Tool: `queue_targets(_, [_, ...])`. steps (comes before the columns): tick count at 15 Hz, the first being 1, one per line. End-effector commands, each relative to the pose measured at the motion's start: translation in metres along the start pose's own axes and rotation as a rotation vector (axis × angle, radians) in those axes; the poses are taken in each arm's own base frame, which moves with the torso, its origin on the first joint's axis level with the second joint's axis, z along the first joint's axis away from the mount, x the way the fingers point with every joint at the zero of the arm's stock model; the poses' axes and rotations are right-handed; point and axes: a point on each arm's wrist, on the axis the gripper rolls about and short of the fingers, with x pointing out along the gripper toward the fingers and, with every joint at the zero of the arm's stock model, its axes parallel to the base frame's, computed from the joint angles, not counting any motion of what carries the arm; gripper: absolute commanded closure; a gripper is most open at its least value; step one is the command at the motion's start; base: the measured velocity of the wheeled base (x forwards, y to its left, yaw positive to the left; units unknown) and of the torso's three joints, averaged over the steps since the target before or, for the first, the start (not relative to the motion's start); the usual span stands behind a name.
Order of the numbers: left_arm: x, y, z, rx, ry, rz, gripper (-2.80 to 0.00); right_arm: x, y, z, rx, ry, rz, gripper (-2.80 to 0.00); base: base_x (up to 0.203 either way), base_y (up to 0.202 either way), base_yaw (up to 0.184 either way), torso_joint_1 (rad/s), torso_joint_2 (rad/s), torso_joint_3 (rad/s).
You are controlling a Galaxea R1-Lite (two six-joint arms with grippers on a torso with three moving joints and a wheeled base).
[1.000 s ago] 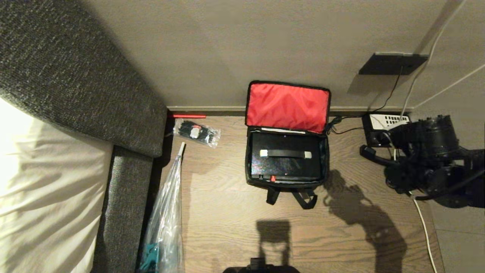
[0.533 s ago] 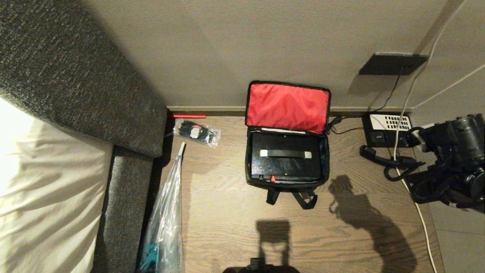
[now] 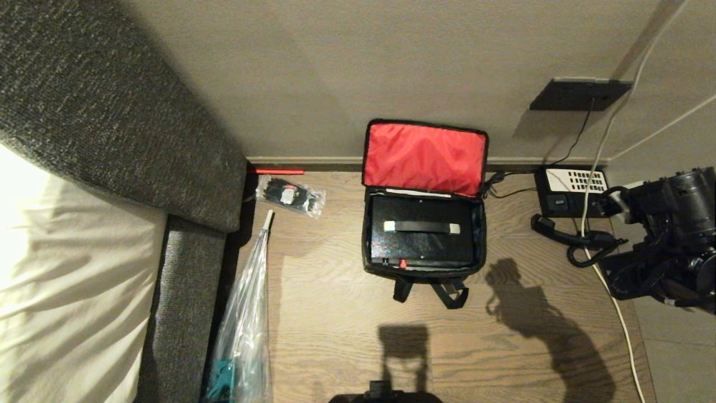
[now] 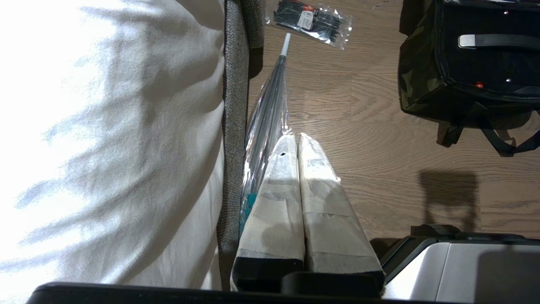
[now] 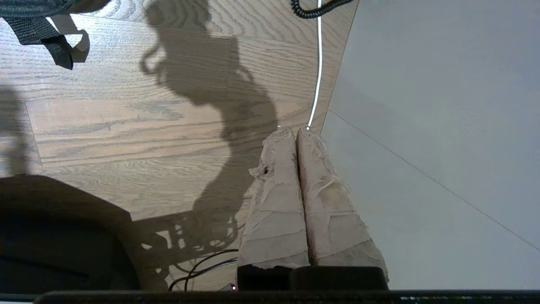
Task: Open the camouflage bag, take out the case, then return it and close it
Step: Grip the handle
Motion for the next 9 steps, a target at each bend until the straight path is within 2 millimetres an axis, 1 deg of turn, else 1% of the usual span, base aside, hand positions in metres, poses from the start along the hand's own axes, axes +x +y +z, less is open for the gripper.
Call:
queue_targets(1, [0.0000, 0.0000, -0.0003, -0.001, 0.001, 0.001, 0.00, 0.0006, 0.0006, 0.0000, -0.002, 0.001, -0.002, 0.00, 0.000, 0.000, 0.000, 0.000, 0.00, 0.000])
queue_targets(4, [-0.0001, 0.0000, -0.0001, 0.000, 0.001, 0.000, 0.00, 0.0002, 0.0003, -0.0001, -0.002, 0.001, -0.002, 0.00, 0.000, 0.000, 0.000, 0.000, 0.00, 0.000])
queue_targets(7, [-0.0001, 0.0000, -0.0001, 0.001, 0.001, -0.001, 0.00, -0.0001, 0.0000, 0.0001, -0.001, -0.001, -0.004, 0.00, -0.091, 0.000, 0.000, 0.001, 0.01, 0.004])
queue_targets(9, [-0.0001, 0.0000, 0.0000, 0.004, 0.000, 0.000, 0.00, -0.0001, 0.0000, 0.0002, 0.000, -0.002, -0.004, 0.00, 0.000, 0.000, 0.000, 0.000, 0.00, 0.000])
